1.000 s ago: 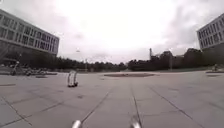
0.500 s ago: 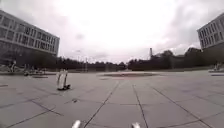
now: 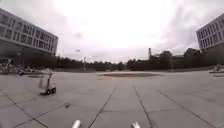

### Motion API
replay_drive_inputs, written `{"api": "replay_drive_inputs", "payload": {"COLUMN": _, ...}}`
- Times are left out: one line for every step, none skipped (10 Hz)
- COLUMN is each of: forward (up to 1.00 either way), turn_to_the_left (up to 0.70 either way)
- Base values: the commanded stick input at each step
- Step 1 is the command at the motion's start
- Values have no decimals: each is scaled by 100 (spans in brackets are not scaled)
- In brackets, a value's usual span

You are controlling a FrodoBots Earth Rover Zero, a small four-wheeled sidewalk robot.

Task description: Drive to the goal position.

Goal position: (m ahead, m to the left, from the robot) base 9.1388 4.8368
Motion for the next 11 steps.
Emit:
{"api": "replay_drive_inputs", "payload": {"forward": 70, "turn_to_the_left": -6}}
{"api": "replay_drive_inputs", "payload": {"forward": 70, "turn_to_the_left": -6}}
{"api": "replay_drive_inputs", "payload": {"forward": 70, "turn_to_the_left": -5}}
{"api": "replay_drive_inputs", "payload": {"forward": 70, "turn_to_the_left": -5}}
{"api": "replay_drive_inputs", "payload": {"forward": 70, "turn_to_the_left": -5}}
{"api": "replay_drive_inputs", "payload": {"forward": 70, "turn_to_the_left": -4}}
{"api": "replay_drive_inputs", "payload": {"forward": 70, "turn_to_the_left": -1}}
{"api": "replay_drive_inputs", "payload": {"forward": 70, "turn_to_the_left": 0}}
{"api": "replay_drive_inputs", "payload": {"forward": 70, "turn_to_the_left": 0}}
{"api": "replay_drive_inputs", "payload": {"forward": 70, "turn_to_the_left": 0}}
{"api": "replay_drive_inputs", "payload": {"forward": 70, "turn_to_the_left": 0}}
